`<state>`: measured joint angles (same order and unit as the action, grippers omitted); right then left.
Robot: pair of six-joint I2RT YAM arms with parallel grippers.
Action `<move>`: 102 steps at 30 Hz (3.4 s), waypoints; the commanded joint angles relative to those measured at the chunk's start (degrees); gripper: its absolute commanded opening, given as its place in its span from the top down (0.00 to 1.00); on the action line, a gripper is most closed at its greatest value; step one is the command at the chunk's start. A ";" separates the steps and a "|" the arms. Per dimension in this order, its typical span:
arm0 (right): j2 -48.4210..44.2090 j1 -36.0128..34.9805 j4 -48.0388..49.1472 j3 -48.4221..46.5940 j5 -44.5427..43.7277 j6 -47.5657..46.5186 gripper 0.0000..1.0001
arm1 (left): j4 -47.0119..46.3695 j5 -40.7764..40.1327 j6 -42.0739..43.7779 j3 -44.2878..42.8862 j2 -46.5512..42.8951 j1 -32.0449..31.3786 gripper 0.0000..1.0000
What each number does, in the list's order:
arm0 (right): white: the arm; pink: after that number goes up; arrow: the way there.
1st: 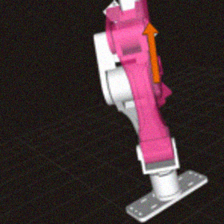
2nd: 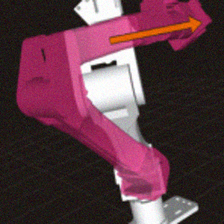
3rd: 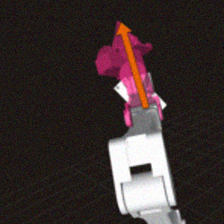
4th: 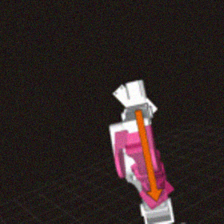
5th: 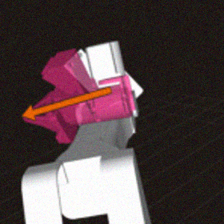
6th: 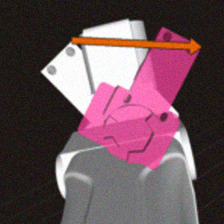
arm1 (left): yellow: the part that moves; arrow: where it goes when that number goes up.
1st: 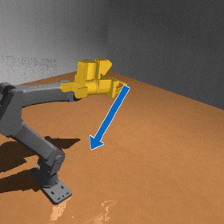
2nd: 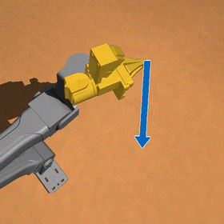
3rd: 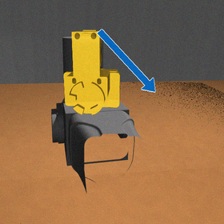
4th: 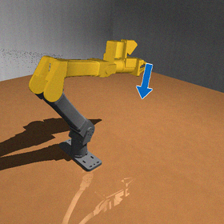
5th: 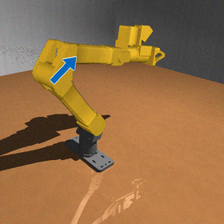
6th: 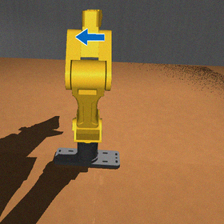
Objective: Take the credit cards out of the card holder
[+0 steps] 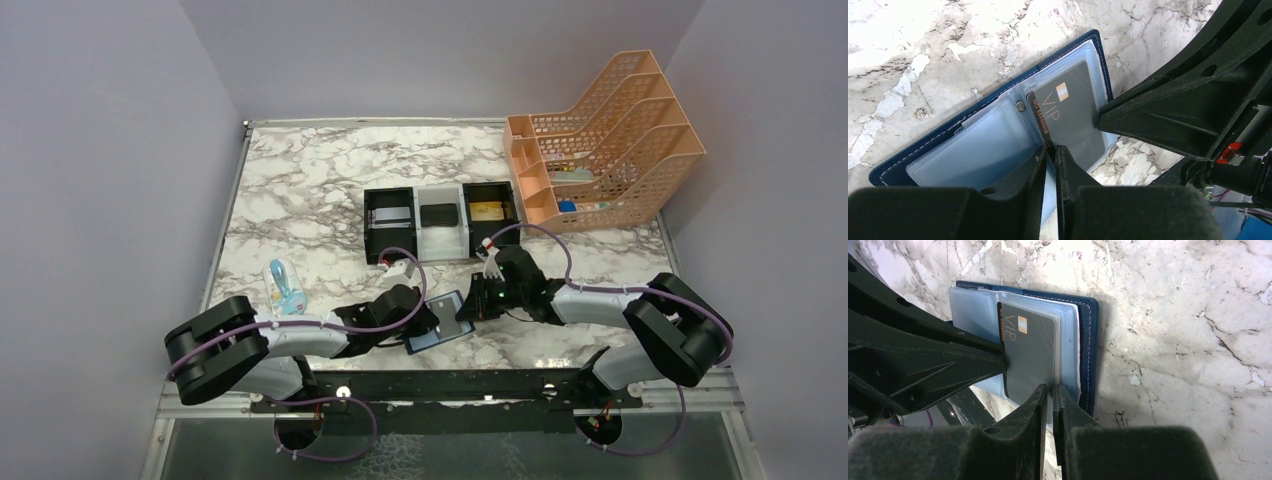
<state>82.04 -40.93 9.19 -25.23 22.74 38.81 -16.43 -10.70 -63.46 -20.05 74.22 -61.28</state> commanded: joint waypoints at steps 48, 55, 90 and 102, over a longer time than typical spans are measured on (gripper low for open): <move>9.70 -0.12 -9.48 -9.78 10.16 -12.43 0.71 | 0.92 -2.40 -1.51 2.13 -3.50 -0.42 0.96; 8.60 -0.07 -6.17 -5.73 6.66 -8.00 0.71 | -1.29 -1.52 -3.20 2.49 -1.58 -0.40 0.77; 5.08 -0.07 -4.71 -4.30 3.05 -5.06 0.71 | -11.61 -0.39 -6.54 9.74 -5.95 -0.42 1.00; 8.28 -0.11 -3.86 -7.65 6.12 -4.98 0.71 | -11.61 0.26 -5.98 7.70 -2.44 -0.42 1.00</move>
<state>87.31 -41.04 7.07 -31.31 30.68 35.22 -28.82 -11.79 -69.97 -11.79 71.11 -61.25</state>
